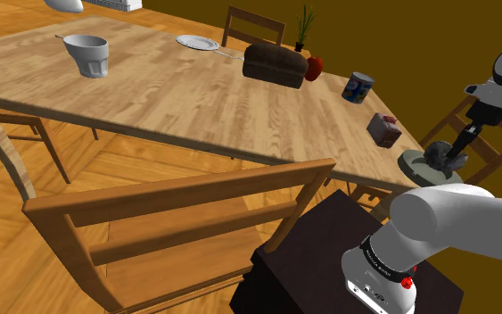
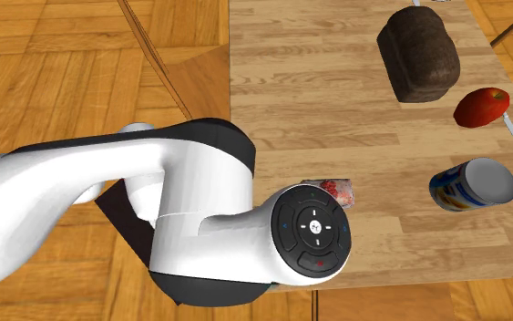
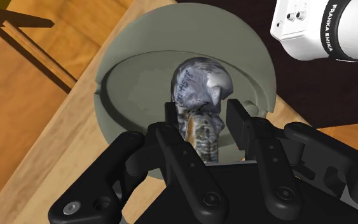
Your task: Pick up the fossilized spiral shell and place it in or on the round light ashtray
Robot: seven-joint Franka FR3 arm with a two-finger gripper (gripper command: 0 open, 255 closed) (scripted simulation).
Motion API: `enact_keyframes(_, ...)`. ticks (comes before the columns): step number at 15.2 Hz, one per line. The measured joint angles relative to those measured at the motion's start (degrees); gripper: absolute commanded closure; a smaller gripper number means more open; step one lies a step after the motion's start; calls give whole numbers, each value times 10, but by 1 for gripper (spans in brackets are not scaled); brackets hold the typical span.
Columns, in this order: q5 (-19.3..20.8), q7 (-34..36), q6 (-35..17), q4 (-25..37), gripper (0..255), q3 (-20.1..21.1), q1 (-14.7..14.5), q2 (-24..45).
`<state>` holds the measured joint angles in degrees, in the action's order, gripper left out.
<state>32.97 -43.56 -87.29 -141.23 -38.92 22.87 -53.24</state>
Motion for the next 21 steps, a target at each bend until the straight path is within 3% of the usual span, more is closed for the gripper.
enact_keyframes(8,7,3,-16,-17,255,-8,2,-1)
enact_keyframes(9,7,3,-16,-17,0,-8,2,-1)
enact_keyframes(15,7,3,-16,-17,0,-8,2,-1)
enact_keyframes(21,-22,-4,36,54,0,19,-13,18)
